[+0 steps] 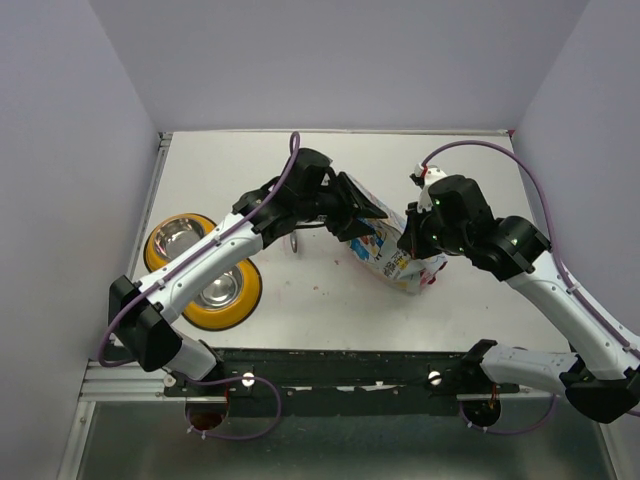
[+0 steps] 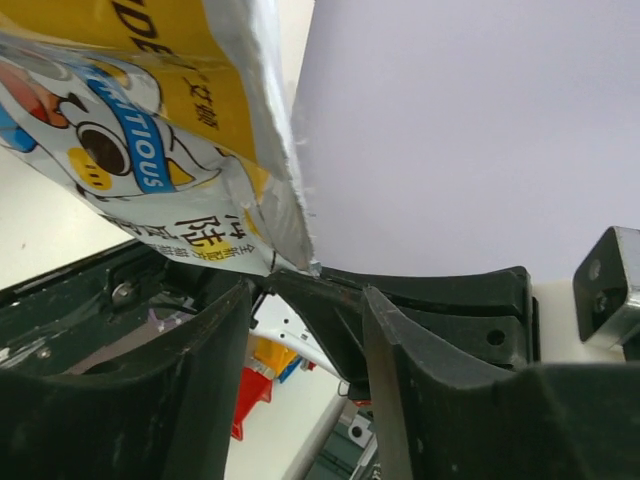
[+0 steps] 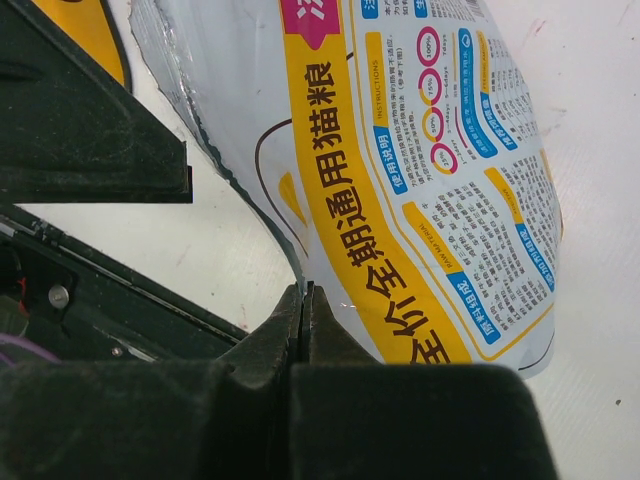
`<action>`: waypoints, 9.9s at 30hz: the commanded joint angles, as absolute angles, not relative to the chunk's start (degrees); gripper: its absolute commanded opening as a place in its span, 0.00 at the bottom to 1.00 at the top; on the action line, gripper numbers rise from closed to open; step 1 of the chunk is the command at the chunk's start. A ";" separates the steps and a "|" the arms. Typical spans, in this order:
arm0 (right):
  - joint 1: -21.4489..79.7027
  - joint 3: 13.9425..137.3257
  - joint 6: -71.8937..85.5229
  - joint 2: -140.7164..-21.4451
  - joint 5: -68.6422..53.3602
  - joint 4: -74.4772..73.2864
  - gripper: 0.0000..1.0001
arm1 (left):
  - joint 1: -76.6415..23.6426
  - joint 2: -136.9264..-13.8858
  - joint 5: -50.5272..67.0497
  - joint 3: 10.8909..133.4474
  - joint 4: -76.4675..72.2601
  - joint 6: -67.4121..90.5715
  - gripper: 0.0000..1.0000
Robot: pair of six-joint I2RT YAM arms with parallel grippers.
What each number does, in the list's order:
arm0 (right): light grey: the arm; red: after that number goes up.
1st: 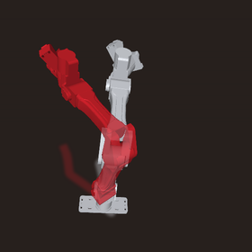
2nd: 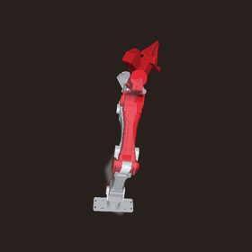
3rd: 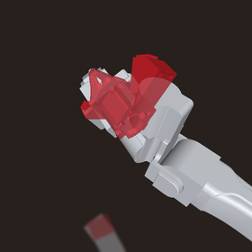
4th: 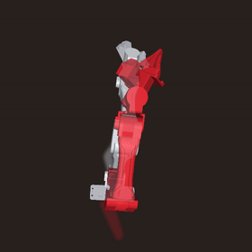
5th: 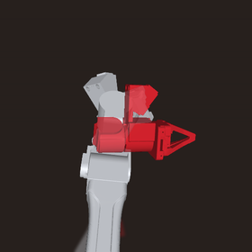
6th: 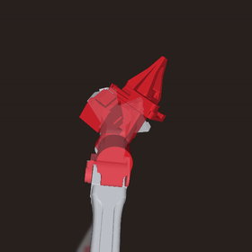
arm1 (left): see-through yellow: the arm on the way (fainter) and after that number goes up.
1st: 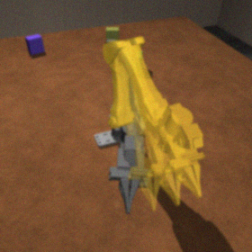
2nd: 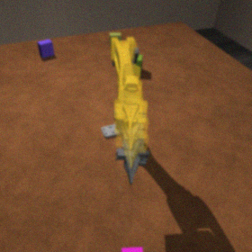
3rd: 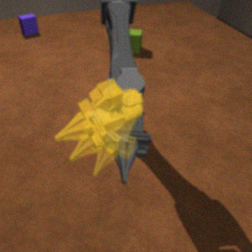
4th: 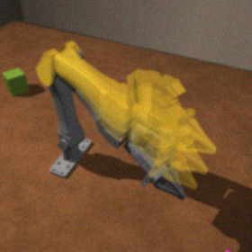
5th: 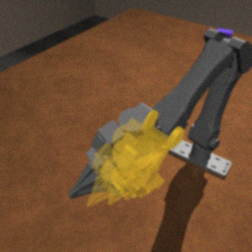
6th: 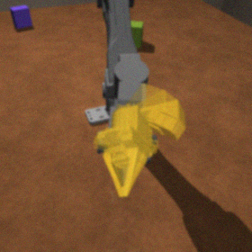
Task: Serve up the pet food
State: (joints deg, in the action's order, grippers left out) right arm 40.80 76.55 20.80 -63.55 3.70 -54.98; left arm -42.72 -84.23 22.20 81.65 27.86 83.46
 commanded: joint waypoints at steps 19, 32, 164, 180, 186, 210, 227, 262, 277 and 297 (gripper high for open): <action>40.78 77.87 21.80 -63.11 2.72 -52.82 0.01 | -44.74 -85.78 21.71 79.98 24.34 89.30 0.32; 40.78 78.13 22.06 -63.28 2.81 -53.09 0.01 | -44.74 -85.43 21.62 78.75 24.52 89.12 0.23; 41.48 81.74 9.32 -68.29 24.18 -65.04 0.23 | -42.28 -92.99 28.56 92.99 35.42 84.02 0.00; 41.48 90.00 7.65 -68.38 9.23 -66.18 0.37 | -42.27 -93.43 28.48 93.95 35.42 83.93 0.00; 41.48 89.30 5.97 -67.76 2.81 -65.91 0.37 | -42.19 -93.78 28.56 95.18 36.39 83.32 0.00; 41.48 86.92 7.21 -66.97 12.48 -66.18 0.33 | -42.19 -94.31 28.65 94.83 36.30 83.58 0.00; 41.48 83.50 9.66 -67.24 9.41 -64.43 0.01 | -42.45 -91.59 26.02 92.90 33.22 81.92 0.38; 41.40 81.56 23.47 -66.18 3.25 -59.85 0.01 | -47.46 -86.13 23.55 76.29 21.89 89.21 0.43; 41.40 82.70 22.59 -66.88 3.16 -59.94 0.01 | -47.99 -87.45 24.34 77.08 22.76 89.21 0.35; 41.40 85.17 21.71 -67.15 2.37 -60.38 0.01 | -45.71 -89.21 26.80 72.68 17.93 89.83 0.28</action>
